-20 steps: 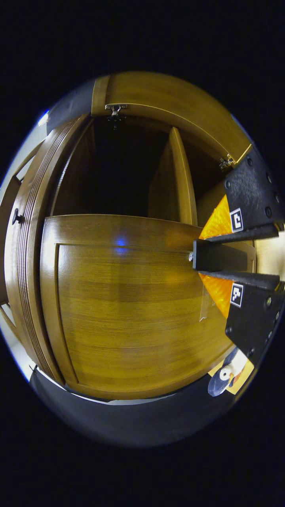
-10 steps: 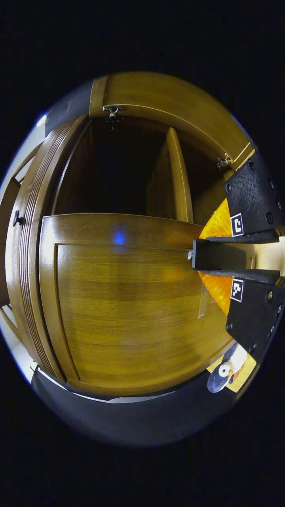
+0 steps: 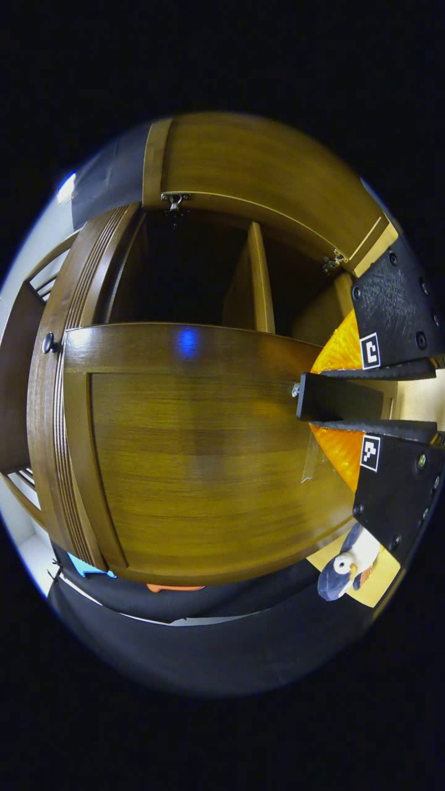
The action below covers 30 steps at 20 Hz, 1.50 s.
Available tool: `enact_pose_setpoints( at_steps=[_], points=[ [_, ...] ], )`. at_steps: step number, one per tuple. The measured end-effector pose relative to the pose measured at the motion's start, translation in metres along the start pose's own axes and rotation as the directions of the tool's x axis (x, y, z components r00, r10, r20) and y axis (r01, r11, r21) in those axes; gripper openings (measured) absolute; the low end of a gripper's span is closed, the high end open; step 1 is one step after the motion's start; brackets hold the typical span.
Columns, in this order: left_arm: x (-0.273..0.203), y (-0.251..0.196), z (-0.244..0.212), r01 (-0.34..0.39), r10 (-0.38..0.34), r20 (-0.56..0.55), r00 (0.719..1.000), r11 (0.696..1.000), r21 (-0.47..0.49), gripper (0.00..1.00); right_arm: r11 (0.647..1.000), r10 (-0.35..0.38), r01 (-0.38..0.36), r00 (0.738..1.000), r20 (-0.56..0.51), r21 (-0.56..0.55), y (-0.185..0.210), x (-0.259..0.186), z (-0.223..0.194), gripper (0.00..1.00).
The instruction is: Open the right door of the double-door shoe cabinet with the right hand, and open the left door with the left hand.
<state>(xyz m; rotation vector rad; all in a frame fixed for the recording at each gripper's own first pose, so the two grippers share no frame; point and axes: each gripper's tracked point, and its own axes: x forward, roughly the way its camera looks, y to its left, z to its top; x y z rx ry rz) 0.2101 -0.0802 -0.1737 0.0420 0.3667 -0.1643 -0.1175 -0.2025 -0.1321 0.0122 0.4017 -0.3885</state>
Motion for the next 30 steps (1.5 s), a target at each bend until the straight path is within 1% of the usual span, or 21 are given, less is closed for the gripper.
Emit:
enact_pose_setpoints(
  at_steps=[2, 5, 9, 13, 18, 21, 24, 28, 29, 30],
  points=[
    [-0.009, 0.003, -0.001, -0.004, 0.004, -0.001, 1.0, 1.0, -0.002, 0.24, 0.999, 0.032, -0.032, 0.999, 0.008, -0.007, 0.013, 0.001, 0.003, 0.62],
    [-0.026, 0.009, -0.005, -0.009, 0.009, 0.007, 1.0, 1.0, -0.017, 0.24, 0.998, 0.06, -0.06, 0.998, 0.017, -0.025, 0.027, 0.004, 0.006, 0.62],
    [-0.049, 0.021, -0.009, -0.033, 0.034, 0.026, 0.999, 0.999, -0.03, 0.24, 0.994, 0.107, -0.106, 0.994, 0.011, -0.033, 0.047, 0.004, 0.003, 0.62],
    [-0.071, 0.034, -0.014, -0.046, 0.047, 0.038, 0.998, 0.999, -0.028, 0.24, 0.99, 0.136, -0.136, 0.991, 0.01, -0.046, 0.062, 0.005, 0.002, 0.62],
    [-0.096, 0.055, -0.02, -0.099, 0.101, 0.04, 0.994, 0.994, -0.042, 0.24, 0.98, 0.193, -0.192, 0.981, 0.008, -0.057, 0.087, 0.007, 0.003, 0.62],
    [-0.112, 0.072, -0.025, -0.122, 0.124, 0.043, 0.991, 0.992, -0.034, 0.24, 0.971, 0.23, -0.229, 0.973, 0.004, -0.071, 0.103, 0.008, 0.002, 0.62],
    [-0.127, 0.092, -0.034, -0.155, 0.157, 0.034, 0.987, 0.987, -0.049, 0.24, 0.96, 0.268, -0.267, 0.963, 0.003, -0.087, 0.126, 0.012, 0.005, 0.62],
    [-0.148, 0.133, -0.045, -0.239, 0.241, 0.019, 0.97, 0.969, -0.059, 0.23, 0.945, 0.311, -0.31, 0.95, -0.004, -0.109, 0.147, 0.01, 0.003, 0.62],
    [-0.152, 0.144, -0.05, -0.255, 0.256, 0.007, 0.967, 0.964, -0.072, 0.23, 0.941, 0.32, -0.318, 0.947, -0.004, -0.114, 0.152, 0.011, 0.004, 0.62],
    [-0.155, 0.15, -0.056, -0.256, 0.257, -0.008, 0.966, 0.96, -0.109, 0.23, 0.937, 0.33, -0.328, 0.944, -0.005, -0.119, 0.158, 0.012, 0.004, 0.62]
  ],
)
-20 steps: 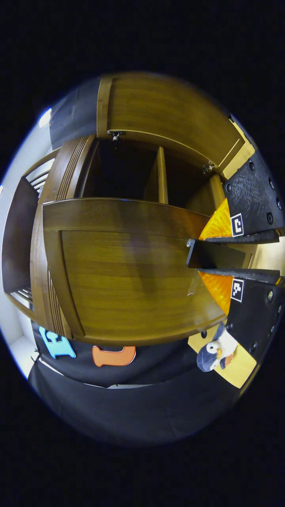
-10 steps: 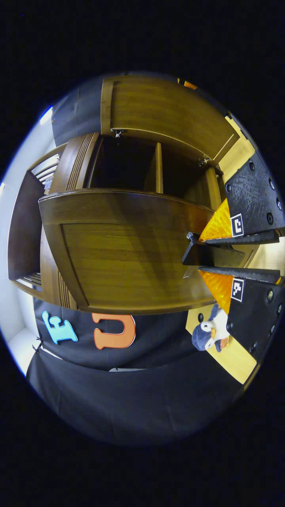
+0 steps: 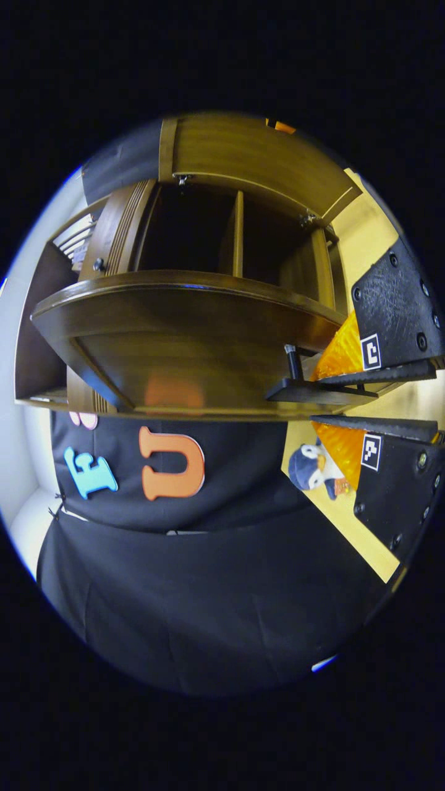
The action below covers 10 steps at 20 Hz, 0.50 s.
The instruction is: Open the right door of the double-door shoe cabinet with the right hand, and open the left door with the left hand.
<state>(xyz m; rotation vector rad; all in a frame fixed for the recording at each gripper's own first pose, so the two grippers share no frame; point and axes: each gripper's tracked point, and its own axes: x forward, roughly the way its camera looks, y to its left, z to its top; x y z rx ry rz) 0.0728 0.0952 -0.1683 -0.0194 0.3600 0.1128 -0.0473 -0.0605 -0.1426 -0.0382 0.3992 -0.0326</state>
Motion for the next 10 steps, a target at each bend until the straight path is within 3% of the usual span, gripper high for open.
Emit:
enact_pose_setpoints(
  at_steps=[1, 2, 5, 6, 7, 10],
  points=[
    [-0.001, 0.009, -0.004, -0.018, 0.018, -0.007, 1.0, 0.999, -0.033, 0.23, 1.0, 0.008, -0.008, 1.0, -0.001, -0.006, 0.005, 0.002, 0.001, 0.62],
    [-0.01, 0.019, -0.006, -0.028, 0.027, -0.015, 1.0, 0.998, -0.063, 0.04, 1.0, 0.017, -0.017, 1.0, 0.0, -0.013, 0.01, 0.005, 0.003, 0.62],
    [-0.006, 0.027, -0.01, -0.003, 0.001, -0.021, 1.0, 0.996, -0.094, 0.05, 0.998, 0.05, -0.049, 0.999, 0.009, -0.029, 0.025, 0.01, 0.009, 0.62],
    [-0.001, 0.029, -0.008, 0.004, -0.005, -0.019, 1.0, 0.997, -0.075, 0.2, 0.998, 0.056, -0.056, 0.998, 0.013, -0.036, 0.03, 0.01, 0.012, 0.62],
    [-0.001, 0.029, -0.008, 0.002, -0.003, -0.022, 1.0, 0.998, -0.06, 0.05, 0.997, 0.062, -0.061, 0.998, 0.017, -0.043, 0.033, 0.011, 0.015, 0.62],
    [-0.005, 0.035, -0.004, -0.004, 0.004, -0.006, 1.0, 1.0, -0.027, 0.05, 0.996, 0.067, -0.066, 0.998, 0.02, -0.056, 0.037, 0.014, 0.015, 0.62]
  ],
)
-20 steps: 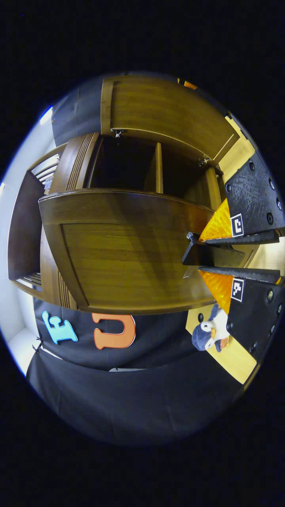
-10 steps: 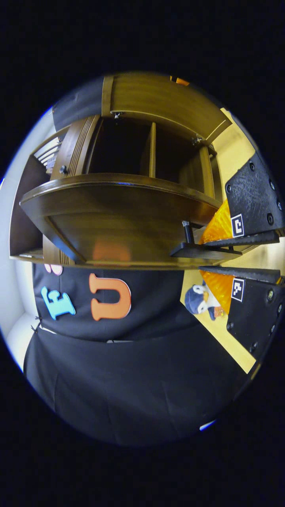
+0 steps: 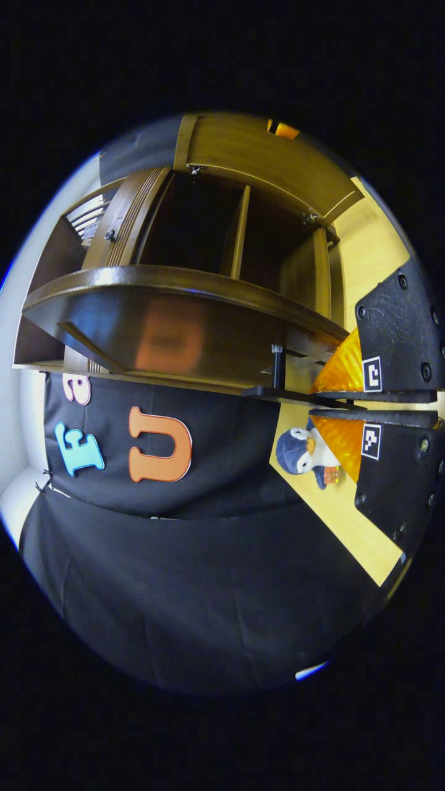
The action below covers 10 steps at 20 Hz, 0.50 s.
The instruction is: Open the right door of the double-door shoe cabinet with the right hand, and open the left door with the left hand.
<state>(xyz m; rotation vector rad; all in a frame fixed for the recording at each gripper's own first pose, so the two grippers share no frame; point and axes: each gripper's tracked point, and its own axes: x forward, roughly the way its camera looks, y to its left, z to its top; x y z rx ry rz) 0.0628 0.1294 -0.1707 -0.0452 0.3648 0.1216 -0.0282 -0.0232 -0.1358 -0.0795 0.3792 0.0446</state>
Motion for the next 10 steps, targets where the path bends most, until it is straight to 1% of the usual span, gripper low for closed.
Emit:
enact_pose_setpoints(
  at_steps=[3, 5, 7, 9, 10],
  points=[
    [-0.008, 0.017, 0.001, -0.016, 0.016, 0.008, 1.0, 1.0, -0.005, 0.05, 1.0, 0.008, -0.008, 1.0, -0.007, -0.003, 0.0, 0.0, -0.001, 0.62],
    [-0.014, 0.03, 0.002, -0.043, 0.043, 0.012, 0.999, 0.999, -0.01, 0.05, 1.0, 0.012, -0.012, 1.0, -0.01, -0.004, 0.001, 0.0, -0.001, 0.62],
    [-0.022, 0.045, 0.006, -0.092, 0.092, 0.022, 0.996, 0.996, -0.009, 0.05, 1.0, 0.016, -0.016, 1.0, -0.007, -0.003, 0.003, 0.001, 0.0, 0.62],
    [-0.033, 0.059, 0.011, -0.145, 0.145, 0.043, 0.989, 0.989, -0.004, 0.07, 1.0, 0.02, -0.02, 1.0, -0.001, -0.005, 0.003, 0.002, 0.002, 0.62],
    [-0.039, 0.065, 0.014, -0.174, 0.174, 0.054, 0.983, 0.985, -0.001, 0.07, 1.0, 0.021, -0.021, 1.0, 0.001, -0.007, 0.003, 0.002, 0.003, 0.62]
  ],
)
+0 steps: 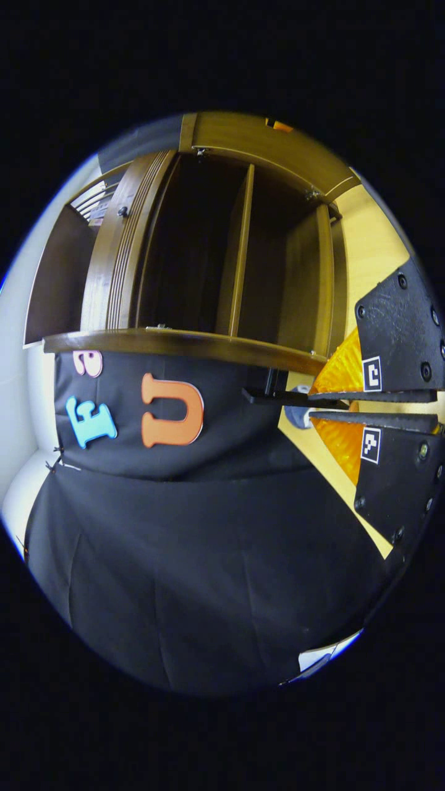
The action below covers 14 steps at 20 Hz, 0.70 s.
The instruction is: Open the right door of the double-door shoe cabinet with the right hand, and open the left door with the left hand.
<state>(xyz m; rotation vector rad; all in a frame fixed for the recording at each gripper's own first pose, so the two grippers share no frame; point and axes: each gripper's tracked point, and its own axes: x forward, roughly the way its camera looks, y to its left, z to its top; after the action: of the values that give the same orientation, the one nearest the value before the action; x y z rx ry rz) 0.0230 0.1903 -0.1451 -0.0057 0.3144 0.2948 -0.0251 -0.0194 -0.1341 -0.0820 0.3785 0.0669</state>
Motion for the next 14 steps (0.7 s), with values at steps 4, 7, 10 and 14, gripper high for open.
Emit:
enact_pose_setpoints(
  at_steps=[4, 7, 10, 14],
  points=[
    [-0.016, -0.011, 0.008, 0.018, -0.019, 0.02, 1.0, 1.0, 0.023, 0.43, 1.0, -0.001, 0.001, 1.0, 0.012, 0.003, 0.001, 0.003, 0.004, 0.62],
    [-0.03, -0.028, 0.019, 0.031, -0.035, 0.055, 0.998, 0.998, 0.059, 0.68, 1.0, -0.01, 0.01, 1.0, 0.026, 0.015, 0.001, 0.004, 0.007, 0.62],
    [-0.044, -0.052, 0.031, 0.075, -0.08, 0.092, 0.993, 0.996, 0.056, 0.95, 0.999, -0.022, 0.021, 0.999, 0.035, 0.029, -0.005, 0.005, 0.018, 0.62],
    [-0.059, -0.091, 0.05, 0.139, -0.144, 0.128, 0.981, 0.989, 0.05, 0.81, 0.998, -0.039, 0.037, 0.998, 0.047, 0.049, -0.016, -0.002, 0.021, 0.62]
  ],
)
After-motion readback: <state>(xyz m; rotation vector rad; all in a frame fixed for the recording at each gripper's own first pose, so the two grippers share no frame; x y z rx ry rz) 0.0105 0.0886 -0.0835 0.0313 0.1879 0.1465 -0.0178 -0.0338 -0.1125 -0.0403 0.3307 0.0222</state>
